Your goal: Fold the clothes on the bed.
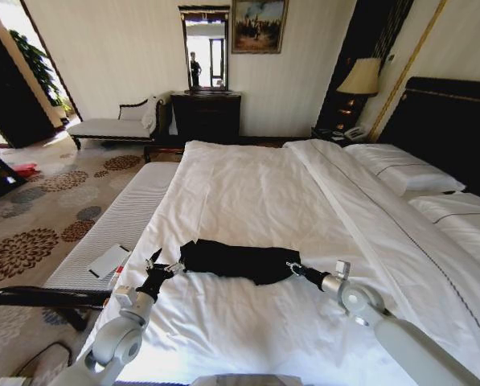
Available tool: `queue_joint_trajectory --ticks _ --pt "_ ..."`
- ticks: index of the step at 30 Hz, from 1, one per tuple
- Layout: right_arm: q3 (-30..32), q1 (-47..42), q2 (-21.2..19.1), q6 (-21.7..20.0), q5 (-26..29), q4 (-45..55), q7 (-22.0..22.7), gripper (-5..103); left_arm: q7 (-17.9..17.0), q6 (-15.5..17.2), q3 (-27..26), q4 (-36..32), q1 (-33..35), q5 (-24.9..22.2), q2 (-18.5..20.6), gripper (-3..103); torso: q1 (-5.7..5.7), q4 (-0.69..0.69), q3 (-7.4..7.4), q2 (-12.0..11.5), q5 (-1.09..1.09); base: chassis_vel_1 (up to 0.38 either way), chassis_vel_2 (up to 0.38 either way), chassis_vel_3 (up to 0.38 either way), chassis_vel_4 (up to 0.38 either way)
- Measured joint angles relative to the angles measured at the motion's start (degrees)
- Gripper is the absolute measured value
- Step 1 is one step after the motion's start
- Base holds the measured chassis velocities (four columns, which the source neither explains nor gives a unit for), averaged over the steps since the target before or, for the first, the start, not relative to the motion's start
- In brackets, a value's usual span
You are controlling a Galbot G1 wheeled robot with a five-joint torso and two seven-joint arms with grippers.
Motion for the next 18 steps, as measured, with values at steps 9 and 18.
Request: queue_joint_trajectory --ticks 9,18 --pt "2.8 0.0 -5.3 -0.3 2.0 5.1 2.0 9 0.6 -0.8 -0.2 0.2 -0.1 1.1 -0.8 100 0.00 0.00 0.00 0.0 -0.01 0.000 0.000 0.000 0.000" --pt "3.5 0.5 -7.9 -0.5 2.6 6.7 2.9 9 0.6 0.1 -0.3 -0.3 -0.4 1.1 -0.9 100 0.00 0.00 0.00 0.0 -0.01 0.000 0.000 0.000 0.000"
